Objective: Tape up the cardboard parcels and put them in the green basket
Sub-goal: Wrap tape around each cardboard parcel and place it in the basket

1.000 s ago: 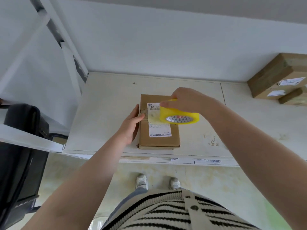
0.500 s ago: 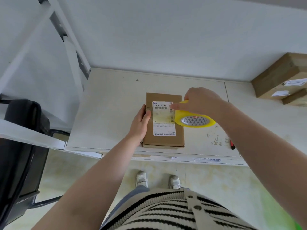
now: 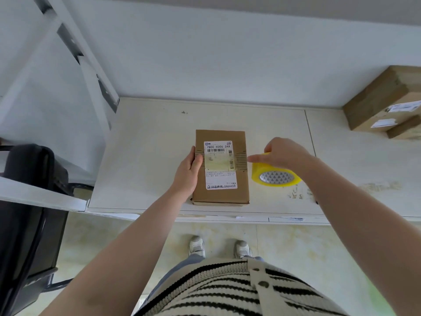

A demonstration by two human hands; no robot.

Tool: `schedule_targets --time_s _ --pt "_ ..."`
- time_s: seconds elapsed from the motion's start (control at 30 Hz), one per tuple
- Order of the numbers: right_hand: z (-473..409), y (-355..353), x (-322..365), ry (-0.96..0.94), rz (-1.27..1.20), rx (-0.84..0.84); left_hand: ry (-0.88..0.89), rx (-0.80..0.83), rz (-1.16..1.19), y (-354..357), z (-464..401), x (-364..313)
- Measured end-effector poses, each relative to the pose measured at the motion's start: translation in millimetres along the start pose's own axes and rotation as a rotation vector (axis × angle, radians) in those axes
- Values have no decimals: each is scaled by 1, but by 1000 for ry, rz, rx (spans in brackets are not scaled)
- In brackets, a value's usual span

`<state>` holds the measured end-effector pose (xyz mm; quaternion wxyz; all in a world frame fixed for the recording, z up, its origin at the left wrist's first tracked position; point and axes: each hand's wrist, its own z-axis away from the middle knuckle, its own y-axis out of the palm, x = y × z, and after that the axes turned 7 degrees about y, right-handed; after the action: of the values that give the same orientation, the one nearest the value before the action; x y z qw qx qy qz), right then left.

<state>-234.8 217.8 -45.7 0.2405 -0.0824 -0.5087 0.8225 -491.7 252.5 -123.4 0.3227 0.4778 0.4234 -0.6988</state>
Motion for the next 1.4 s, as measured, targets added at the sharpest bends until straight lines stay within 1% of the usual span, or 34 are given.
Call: schedule_targets --time_s 0.1,0.23,0.27,0.4,0.47,0.53,0.6,0.67,0.8,0.97,1.07,1.17,1.23,1.3,1.37,1.4 --pt "-8 16 -2 24 -62 25 20 6 -81 -1 0 1" --pt "-15 24 -8 29 -158 95 7 68 -241 -4 -1 1" --pt "-16 24 -8 28 -162 103 13 74 -339 -5 -1 -1" --pt "-18 24 -8 25 -136 104 70 44 -922 -1 -2 -12" --pt "-19 24 -9 28 -123 108 124 -21 -1058 4 -4 -18" --pt "-19 25 -9 30 -114 114 224 -39 -1100 14 -7 -27" --pt "-19 25 -9 25 -103 114 350 -20 -1129 31 -14 -37" --pt "-20 24 -9 21 -97 116 394 3 -1148 48 -22 -44" --pt "-21 26 -9 24 -75 116 332 78 -1194 59 -28 -34" --pt "-20 26 -6 31 -95 107 326 103 -1211 57 -28 -34" --pt "-19 27 -9 27 -111 104 264 82 -1203 64 -27 -41" --pt "-20 31 -11 -11 -143 101 160 37 -1108 76 -23 -45" --pt "-18 34 -20 -63 -259 154 146 13 -1079 76 -21 -45" --pt "-14 39 -36 -91 -459 182 144 20 -1072 70 -20 -44" --pt "-10 46 -52 -97 -579 132 155 43 -1106 65 -20 -42" --pt "-9 49 -55 -72 -580 94 163 55 -1121 64 -19 -42"
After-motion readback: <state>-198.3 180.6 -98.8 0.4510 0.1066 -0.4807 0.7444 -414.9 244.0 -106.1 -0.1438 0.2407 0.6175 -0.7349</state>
